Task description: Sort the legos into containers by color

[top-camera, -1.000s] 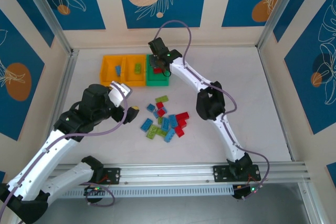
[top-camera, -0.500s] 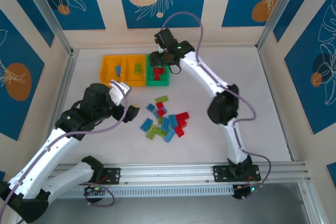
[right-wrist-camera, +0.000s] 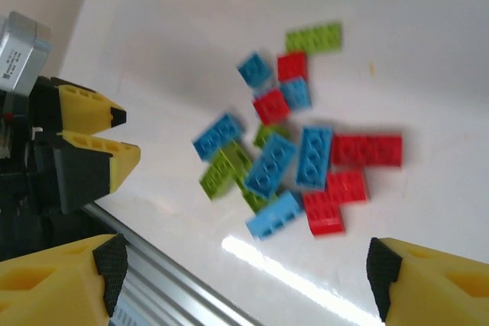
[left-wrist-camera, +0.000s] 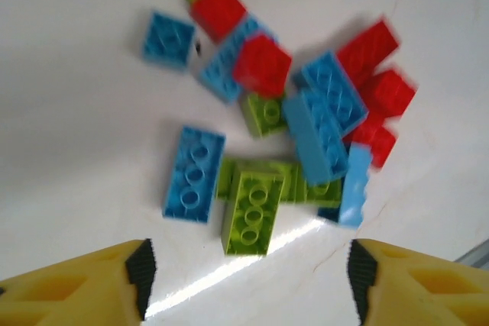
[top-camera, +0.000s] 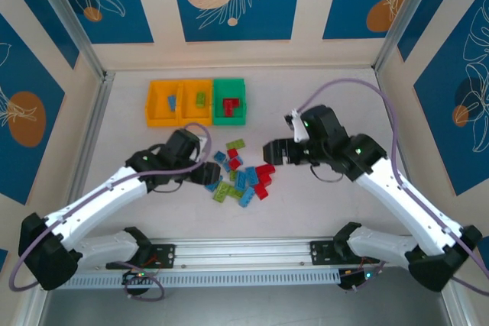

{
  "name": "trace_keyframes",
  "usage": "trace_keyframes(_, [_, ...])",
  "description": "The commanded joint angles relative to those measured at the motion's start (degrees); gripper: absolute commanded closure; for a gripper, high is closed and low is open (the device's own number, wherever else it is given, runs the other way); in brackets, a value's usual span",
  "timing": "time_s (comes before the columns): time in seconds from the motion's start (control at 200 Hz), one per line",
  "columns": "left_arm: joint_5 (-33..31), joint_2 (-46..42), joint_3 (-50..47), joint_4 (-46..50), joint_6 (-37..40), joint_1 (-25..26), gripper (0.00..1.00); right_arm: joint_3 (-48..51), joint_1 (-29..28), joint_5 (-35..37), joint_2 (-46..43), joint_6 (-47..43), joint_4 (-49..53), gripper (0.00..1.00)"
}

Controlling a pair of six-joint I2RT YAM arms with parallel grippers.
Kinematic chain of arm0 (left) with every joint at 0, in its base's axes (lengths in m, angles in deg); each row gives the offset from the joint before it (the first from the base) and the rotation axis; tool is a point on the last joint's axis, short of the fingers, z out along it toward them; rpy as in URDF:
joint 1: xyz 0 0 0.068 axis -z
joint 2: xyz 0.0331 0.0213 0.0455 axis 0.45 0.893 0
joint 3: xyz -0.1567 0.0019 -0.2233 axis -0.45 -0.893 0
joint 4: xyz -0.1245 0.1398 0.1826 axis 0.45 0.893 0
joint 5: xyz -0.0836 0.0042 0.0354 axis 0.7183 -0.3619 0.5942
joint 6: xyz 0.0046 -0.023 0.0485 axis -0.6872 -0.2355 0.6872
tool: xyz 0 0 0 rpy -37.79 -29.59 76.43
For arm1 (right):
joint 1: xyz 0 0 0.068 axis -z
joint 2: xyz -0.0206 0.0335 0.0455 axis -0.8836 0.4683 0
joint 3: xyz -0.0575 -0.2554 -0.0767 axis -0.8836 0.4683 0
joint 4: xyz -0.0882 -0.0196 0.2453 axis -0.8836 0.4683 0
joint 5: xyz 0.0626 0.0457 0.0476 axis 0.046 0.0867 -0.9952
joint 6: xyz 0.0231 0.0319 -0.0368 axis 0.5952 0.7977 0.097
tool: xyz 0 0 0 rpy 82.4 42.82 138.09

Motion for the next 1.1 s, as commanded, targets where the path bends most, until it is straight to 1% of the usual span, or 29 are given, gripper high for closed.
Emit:
trace_keyframes(0.0, [-0.7, 2.9, -4.2, -5.5, -2.2, 3.0, 0.37, 4.8, 0.0, 1.9, -4.1, 6.6, 0.2, 0.14])
trace_keyframes(0.095, [-2.9, 6.9, -5.0, -7.5, -1.1, 5.9, 0.37, 6.2, 0.1, 2.6, -4.8, 7.4, 0.2, 0.13])
trace_keyframes(0.185, [-6.5, 11.1, -4.2, -7.8, -0.3, 8.8, 0.35, 5.7, 0.0, 2.0, -3.5, 7.4, 0.2, 0.13])
trace_keyframes(0.29, [-9.0, 16.1, -3.2, -7.9, 0.6, 10.1, 0.35, 5.2, -0.2, 1.7, -1.8, 7.5, -0.3, 0.13])
trace_keyframes(0.375, [-8.0, 19.2, -2.9, -9.1, 1.2, 10.5, 0.39, 5.3, -0.4, 1.6, -0.8, 7.6, -0.5, 0.12])
trace_keyframes(0.49, [-8.5, 21.9, -2.6, -10.1, 0.9, 10.7, 0.43, 5.5, -0.6, 1.7, -0.1, 7.4, -0.3, 0.12])
trace_keyframes(0.65, [-8.8, 23.7, -2.3, -11.1, 1.2, 11.2, 0.57, 5.8, -0.6, 2.1, -0.3, 7.6, -0.3, 0.12])
trace_keyframes(0.785, [-8.6, 22.7, -2.1, -11.0, 1.4, 11.4, 0.71, 5.3, -0.7, 1.7, -0.5, 7.8, -0.1, 0.12])
trace_keyframes(0.91, [-9.4, 17.1, -1.2, -8.9, 1.7, 11.4, 0.81, 4.3, -0.9, 1.5, -0.8, 8.0, 0.2, 0.12])
trace_keyframes(1.01, [-13.9, 11.8, 2.1, -5.2, 3.6, 10.4, 0.81, 3.7, -1.0, 1.9, -1.3, 8.0, 0.2, 0.12])
trace_keyframes(1.065, [-16.4, 10.5, 5.0, -3.4, 5.8, 8.1, 0.81, 3.4, -1.0, 2.1, -1.6, 8.0, 0.0, 0.12])
trace_keyframes(1.095, [-16.9, 10.4, 6.8, -2.7, 7.0, 5.8, 0.81, 3.4, -1.0, 2.3, -1.7, 8.0, -0.1, 0.12])
